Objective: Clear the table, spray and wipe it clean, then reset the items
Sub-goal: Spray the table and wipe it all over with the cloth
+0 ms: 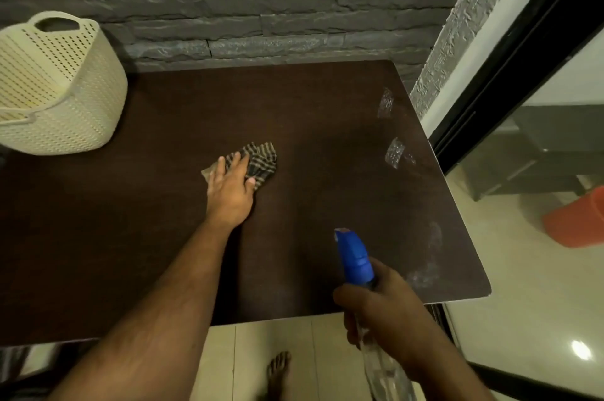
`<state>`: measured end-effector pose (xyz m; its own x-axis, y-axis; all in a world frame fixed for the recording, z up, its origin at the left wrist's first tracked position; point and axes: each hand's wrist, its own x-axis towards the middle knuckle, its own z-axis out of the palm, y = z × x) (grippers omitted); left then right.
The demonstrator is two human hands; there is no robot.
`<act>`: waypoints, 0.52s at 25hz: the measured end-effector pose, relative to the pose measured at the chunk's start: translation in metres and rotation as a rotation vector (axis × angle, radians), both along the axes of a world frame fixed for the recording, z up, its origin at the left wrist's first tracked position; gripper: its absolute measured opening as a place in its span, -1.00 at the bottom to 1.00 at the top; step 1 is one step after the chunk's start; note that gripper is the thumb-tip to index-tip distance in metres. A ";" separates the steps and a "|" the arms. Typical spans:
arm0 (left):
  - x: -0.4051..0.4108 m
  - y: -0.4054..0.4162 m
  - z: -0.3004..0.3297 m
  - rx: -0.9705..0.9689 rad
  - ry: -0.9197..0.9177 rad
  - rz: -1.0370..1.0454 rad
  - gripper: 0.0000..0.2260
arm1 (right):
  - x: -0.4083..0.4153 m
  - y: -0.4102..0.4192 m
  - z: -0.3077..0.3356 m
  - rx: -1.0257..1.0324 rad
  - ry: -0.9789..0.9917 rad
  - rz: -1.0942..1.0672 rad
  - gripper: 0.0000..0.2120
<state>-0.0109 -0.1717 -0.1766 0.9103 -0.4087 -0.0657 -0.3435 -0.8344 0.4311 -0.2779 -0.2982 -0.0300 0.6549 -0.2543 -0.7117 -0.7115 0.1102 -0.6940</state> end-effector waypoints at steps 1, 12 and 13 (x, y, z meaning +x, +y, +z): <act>-0.010 0.001 0.000 0.006 0.013 0.012 -0.51 | -0.008 -0.003 0.002 -0.012 -0.002 -0.001 -0.79; -0.182 -0.031 0.010 0.058 -0.025 -0.351 -0.52 | -0.038 -0.016 0.000 0.027 -0.091 -0.100 -0.79; -0.155 -0.041 0.004 0.082 -0.058 -0.355 -0.53 | -0.035 -0.016 -0.003 0.024 -0.091 -0.099 -0.79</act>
